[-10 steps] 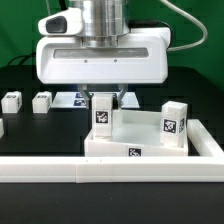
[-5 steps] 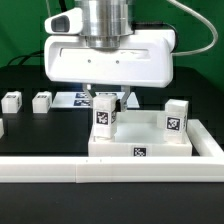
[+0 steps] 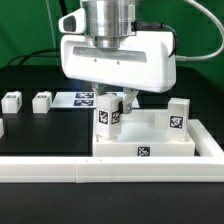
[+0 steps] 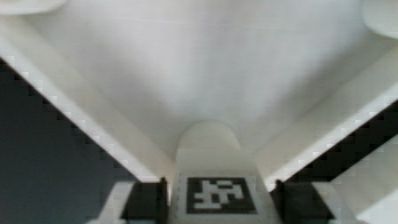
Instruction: Assemble square table
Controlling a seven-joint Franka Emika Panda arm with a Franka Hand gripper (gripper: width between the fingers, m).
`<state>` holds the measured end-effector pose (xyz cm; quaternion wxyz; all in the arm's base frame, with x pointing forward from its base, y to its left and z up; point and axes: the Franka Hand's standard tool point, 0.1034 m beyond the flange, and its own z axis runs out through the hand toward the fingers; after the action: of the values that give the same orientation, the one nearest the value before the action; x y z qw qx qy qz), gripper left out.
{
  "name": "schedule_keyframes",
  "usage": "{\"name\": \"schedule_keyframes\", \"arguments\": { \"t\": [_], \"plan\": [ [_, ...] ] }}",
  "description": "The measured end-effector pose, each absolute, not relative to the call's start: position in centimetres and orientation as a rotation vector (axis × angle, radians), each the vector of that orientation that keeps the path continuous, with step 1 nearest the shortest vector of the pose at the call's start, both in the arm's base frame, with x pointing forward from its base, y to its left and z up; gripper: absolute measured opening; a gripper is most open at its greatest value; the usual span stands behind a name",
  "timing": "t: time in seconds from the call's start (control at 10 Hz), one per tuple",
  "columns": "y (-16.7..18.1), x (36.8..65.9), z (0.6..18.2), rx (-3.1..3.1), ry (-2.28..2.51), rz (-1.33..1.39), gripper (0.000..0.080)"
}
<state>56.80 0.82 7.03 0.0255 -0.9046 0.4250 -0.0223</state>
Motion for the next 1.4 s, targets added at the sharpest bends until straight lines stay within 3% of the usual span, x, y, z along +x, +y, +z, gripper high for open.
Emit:
{"name": "schedule_keyframes", "arguments": {
  "t": [0.3,0.6,0.7,0.8,1.4],
  "plan": [
    [1.53,56.78,7.02,-2.635,1.594,-0.055,0.0288],
    [1.58,56.77,7.0,-2.655,1.564,-0.056,0.0297],
    [1.4,56.77,7.01,-2.712,1.464,-0.057,0.0486],
    [1.23,56.82,7.04,-2.741,1.41,-0.061,0.0611],
    [0.73,56.89,7.08,-3.029,0.652,-0.085,0.0649]
  ]
}}
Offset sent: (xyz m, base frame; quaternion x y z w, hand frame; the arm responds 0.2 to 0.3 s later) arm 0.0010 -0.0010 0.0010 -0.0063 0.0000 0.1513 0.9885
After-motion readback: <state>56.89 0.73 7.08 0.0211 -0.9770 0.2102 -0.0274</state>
